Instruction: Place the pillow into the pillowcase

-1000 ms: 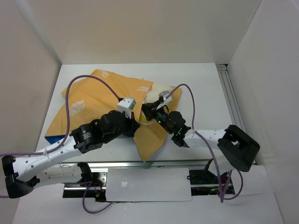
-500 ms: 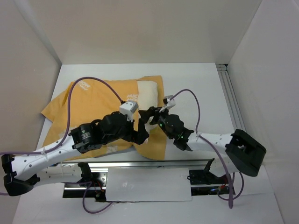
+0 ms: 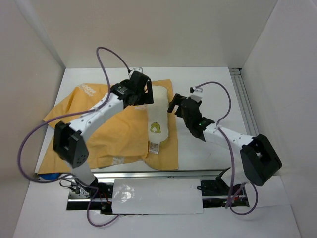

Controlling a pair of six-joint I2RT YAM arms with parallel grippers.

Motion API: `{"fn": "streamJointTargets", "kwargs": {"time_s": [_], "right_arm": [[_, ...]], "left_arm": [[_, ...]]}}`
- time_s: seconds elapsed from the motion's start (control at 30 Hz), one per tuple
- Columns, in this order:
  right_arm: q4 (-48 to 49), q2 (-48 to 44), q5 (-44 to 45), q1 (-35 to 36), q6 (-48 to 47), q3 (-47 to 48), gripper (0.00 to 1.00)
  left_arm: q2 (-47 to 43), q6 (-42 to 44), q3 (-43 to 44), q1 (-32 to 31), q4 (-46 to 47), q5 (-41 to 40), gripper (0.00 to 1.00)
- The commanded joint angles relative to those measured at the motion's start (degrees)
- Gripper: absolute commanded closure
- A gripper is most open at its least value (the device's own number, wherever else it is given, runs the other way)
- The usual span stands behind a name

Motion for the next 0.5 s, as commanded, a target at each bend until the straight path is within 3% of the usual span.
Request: {"fn": "streamJointTargets", "kwargs": {"time_s": [0.0,0.23,0.33,0.47], "right_arm": [[0.5,2.9,-10.5,-5.1,-0.9,4.4,0.05],[6.0,13.5,-19.6,-9.4,-6.2,11.1,0.05],[6.6,17.0,-24.6,-10.8,-6.7,14.6,0.03],[8.0,22.2,-27.4,-11.4,-6.2,17.2,0.02]], "left_arm": [[8.9,5.1,8.0,3.3,-1.6,3.2,0.0],[25.5,5.5,22.6,6.5,-4.5,0.7,0.1],[28.1,4.8,24.3,8.0,-4.5,0.7,0.21],[28.9,3.7,24.9,9.7,-6.5,-0.2,0.54]]}}
